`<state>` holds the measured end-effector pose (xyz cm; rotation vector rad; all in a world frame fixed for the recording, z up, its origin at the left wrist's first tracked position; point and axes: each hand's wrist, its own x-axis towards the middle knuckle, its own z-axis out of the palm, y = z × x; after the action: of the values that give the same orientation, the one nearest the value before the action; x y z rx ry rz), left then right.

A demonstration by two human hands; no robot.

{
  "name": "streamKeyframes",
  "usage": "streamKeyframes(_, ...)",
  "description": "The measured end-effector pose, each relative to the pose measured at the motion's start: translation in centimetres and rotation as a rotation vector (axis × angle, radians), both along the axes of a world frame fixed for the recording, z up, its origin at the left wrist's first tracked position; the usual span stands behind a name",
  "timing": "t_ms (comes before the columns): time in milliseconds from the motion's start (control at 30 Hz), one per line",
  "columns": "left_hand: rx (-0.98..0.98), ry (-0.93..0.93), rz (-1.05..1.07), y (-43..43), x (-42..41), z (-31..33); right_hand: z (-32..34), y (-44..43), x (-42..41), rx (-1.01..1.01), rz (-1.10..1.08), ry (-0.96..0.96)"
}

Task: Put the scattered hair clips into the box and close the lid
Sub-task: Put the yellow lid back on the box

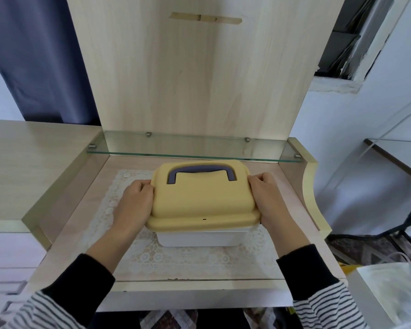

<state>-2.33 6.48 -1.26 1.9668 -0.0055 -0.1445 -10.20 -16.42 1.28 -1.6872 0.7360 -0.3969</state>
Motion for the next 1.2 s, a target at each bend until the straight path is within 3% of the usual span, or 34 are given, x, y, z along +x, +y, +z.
streamKeyframes(267, 0.104, 0.013, -0.055, -0.1, 0.5, 0.1, -1.0, -1.0, -0.2, -0.085, 0.041, 0.081)
streamKeyframes(633, 0.078, 0.006, -0.001, -0.1, 1.1, -0.9, -3.0, -1.7, -0.2, -0.215, -0.023, 0.072)
streamKeyframes(967, -0.029, 0.013, -0.027, -0.3, 0.8, -0.4, -3.5, -1.8, -0.7, -0.016, 0.027, 0.161)
streamKeyframes(1200, -0.209, 0.217, -0.072, 0.7, 0.5, -0.1, -2.6, -2.2, -0.9, -0.055, 0.12, 0.21)
